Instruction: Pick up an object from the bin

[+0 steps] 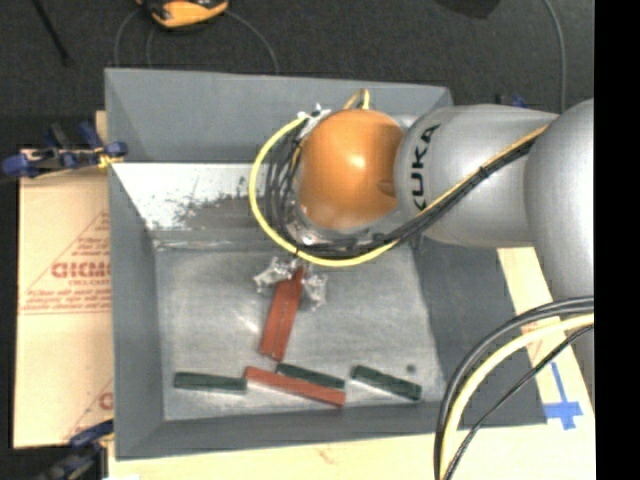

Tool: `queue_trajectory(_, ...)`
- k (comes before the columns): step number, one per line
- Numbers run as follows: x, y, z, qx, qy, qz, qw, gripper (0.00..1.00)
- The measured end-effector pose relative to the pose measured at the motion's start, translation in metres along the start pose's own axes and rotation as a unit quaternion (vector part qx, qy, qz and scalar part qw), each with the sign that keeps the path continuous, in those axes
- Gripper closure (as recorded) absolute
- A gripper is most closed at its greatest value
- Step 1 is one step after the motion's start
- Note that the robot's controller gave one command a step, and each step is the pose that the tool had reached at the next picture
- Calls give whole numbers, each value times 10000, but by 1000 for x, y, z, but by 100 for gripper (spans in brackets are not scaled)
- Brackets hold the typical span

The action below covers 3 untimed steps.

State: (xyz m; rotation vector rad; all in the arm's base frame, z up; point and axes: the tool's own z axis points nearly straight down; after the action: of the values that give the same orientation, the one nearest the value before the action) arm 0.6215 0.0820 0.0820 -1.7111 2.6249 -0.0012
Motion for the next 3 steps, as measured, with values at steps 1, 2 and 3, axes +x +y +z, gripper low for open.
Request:
queue_trajectory(1, 1, 2, -12, -38, 25, 2, 10000, 100)
queue_trajectory(2, 1, 2, -34, -51, 38, 5, 10000, 100)
queue_trajectory(3, 0, 1, -57, -24, 24, 7, 10000, 100)
